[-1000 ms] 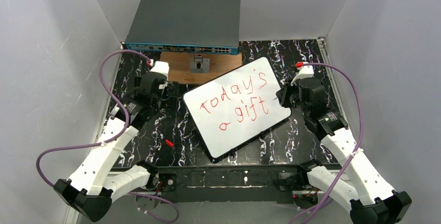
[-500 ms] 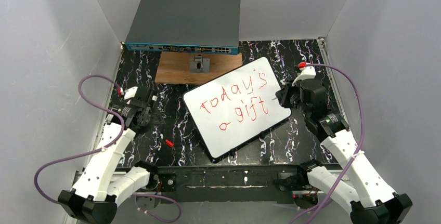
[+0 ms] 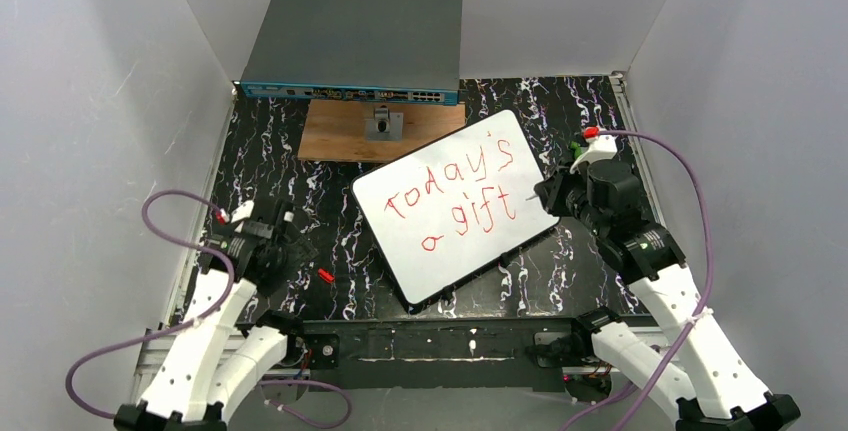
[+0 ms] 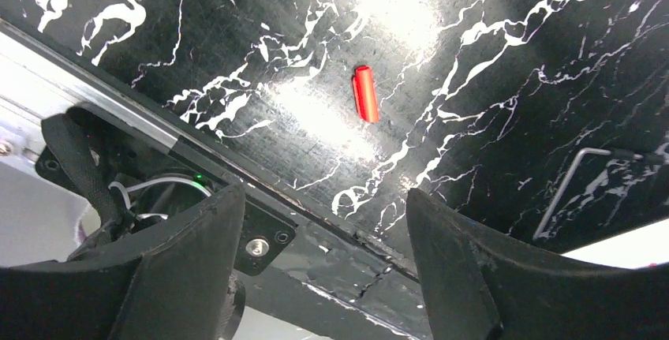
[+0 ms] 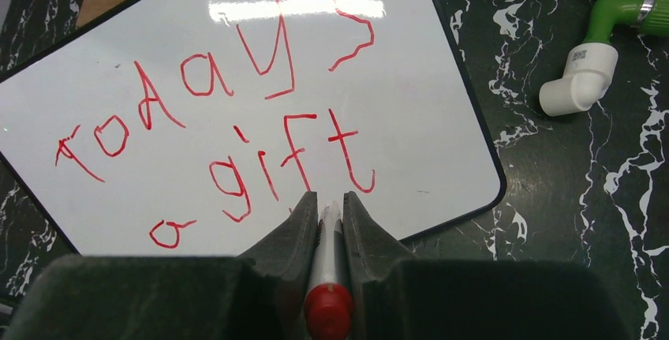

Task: Write a sentence on the whiteboard
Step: Pick up the pen cap from the center of the board.

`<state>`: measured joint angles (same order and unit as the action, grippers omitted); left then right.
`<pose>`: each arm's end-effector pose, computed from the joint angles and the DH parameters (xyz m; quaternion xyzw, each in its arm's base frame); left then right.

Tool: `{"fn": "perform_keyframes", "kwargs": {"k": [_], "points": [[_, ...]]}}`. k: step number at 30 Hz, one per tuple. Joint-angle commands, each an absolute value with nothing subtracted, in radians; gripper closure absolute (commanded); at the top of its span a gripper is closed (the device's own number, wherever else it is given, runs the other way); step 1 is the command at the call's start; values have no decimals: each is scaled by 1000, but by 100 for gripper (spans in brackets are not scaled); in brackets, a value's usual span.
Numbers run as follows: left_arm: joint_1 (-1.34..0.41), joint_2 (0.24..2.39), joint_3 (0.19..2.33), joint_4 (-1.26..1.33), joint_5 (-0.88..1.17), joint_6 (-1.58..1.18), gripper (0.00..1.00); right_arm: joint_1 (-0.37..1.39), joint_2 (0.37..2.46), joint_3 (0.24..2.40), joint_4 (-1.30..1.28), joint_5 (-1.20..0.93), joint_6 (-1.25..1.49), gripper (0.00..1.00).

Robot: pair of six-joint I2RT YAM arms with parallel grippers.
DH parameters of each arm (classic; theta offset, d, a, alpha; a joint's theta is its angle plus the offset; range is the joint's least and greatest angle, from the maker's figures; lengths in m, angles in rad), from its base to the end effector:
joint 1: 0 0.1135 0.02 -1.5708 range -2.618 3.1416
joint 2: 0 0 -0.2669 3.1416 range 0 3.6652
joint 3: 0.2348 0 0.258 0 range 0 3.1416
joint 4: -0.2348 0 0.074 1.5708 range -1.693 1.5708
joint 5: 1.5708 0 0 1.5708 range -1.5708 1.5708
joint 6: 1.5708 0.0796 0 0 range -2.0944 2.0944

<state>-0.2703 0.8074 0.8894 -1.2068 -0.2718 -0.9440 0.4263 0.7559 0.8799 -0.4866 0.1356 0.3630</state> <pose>0.1460 -0.0183 0.2508 -0.3476 0.9020 -0.0165 0.2553 0.1959 0.0772 0.3330 0.0125 0.8219 0.1664 0.5446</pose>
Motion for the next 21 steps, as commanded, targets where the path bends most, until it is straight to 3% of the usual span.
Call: {"fn": "perform_keyframes", "kwargs": {"k": [1,9,21], "points": [[-265,694,842,-1273,-265,-1046,28,423,725,967,-557,125,368,99],[-265,640,811,-1377,-237,-1106,30,424,616,930,-604,170,439,99],[-265,587,698,-1321,-205,-1207,40,423,523,951,-702,184,455,99]]}}
